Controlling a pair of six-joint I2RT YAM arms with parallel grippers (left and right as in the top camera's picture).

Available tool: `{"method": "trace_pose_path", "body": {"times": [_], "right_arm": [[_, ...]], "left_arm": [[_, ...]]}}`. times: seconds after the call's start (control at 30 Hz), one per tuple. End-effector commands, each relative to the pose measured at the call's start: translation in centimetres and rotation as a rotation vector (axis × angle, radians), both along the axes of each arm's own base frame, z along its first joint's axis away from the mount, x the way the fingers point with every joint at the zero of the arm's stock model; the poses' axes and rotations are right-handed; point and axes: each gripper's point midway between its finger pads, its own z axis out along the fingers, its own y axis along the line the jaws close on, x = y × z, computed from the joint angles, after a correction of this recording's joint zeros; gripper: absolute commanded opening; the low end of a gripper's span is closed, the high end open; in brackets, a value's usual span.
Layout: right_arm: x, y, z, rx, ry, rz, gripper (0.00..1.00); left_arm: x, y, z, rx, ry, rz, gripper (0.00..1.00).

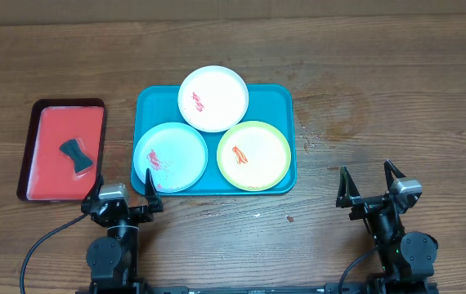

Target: Clean dirty plates on tray and stack at the side

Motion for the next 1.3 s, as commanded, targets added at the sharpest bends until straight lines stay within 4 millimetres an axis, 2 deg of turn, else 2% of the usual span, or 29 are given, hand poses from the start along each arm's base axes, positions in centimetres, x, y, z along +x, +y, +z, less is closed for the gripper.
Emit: {"method": "trace_pose_path", "body": {"times": [0.0, 0.33, 0.43, 0.47, 0.53, 0.63, 0.7, 0.8, 0.87, 1.0, 1.1, 1.17, 1.27], "right_arm": [[0.0, -0.1, -0.2, -0.003, -0.005, -0.004, 1.00], [0.0, -0.1, -0.2, -0.003, -0.005, -0.004, 1.00], [0.0, -0.1, -0.2, -0.003, -0.005, -0.004, 1.00], [0.0, -0.1, -0.2, -0.003, -0.005, -0.004, 1.00], [0.0, -0.1, -0.2, -0.003, -0.005, -0.004, 1.00], [0.0, -0.1, -0.2, -0.003, -0.005, -0.004, 1.00], [0.0, -0.1, -0.2, -0.003, -0.005, -0.004, 1.00], [0.0, -0.1, -0.2, -0.003, -0.005, -0.004, 1.00], [0.0, -0.1, -0.2, -0.003, -0.005, -0.004, 1.00], [0.0, -0.1, -0.2, -0.003, -0.005, -0.004, 1.00], [0.0, -0.1, -0.2, -0.003, -0.005, -0.004, 1.00], [0.0, -0.1, -0.2, -0.003, -0.005, -0.004, 1.00], [0.0, -0.1, -0.2, -0.003, -0.005, -0.004, 1.00]], "left_arm": [[0.0, -0.3, 0.0, 0.018, -0.005, -0.019, 1.00], [0.0, -0.3, 0.0, 0.018, -0.005, -0.019, 1.00], [0.0, 0.4, 1.1, 0.036, -0.045, 0.022, 1.00], [0.0, 0.0, 1.6, 0.028, -0.069, 0.003, 1.00], [0.1, -1.1, 3.3, 0.009, -0.137, -0.062, 1.00], [-0.6, -3.4, 7.4, -0.040, -0.307, -0.199, 1.00], [-1.8, -4.7, 10.7, -0.027, -0.449, -0.281, 1.00], [-3.7, -5.4, 14.2, 0.004, -0.605, -0.323, 1.00], [-4.5, -5.4, 15.8, 0.014, -0.660, -0.324, 1.00], [-5.3, -5.4, 18.2, 0.018, -0.679, -0.324, 1.00], [-5.5, -5.2, 20.8, 0.054, -0.685, -0.301, 1.00], [-4.8, -4.7, 22.5, 0.043, -0.634, -0.268, 1.00], [-1.6, -4.1, 24.0, 0.007, -0.433, -0.237, 1.00]]}}
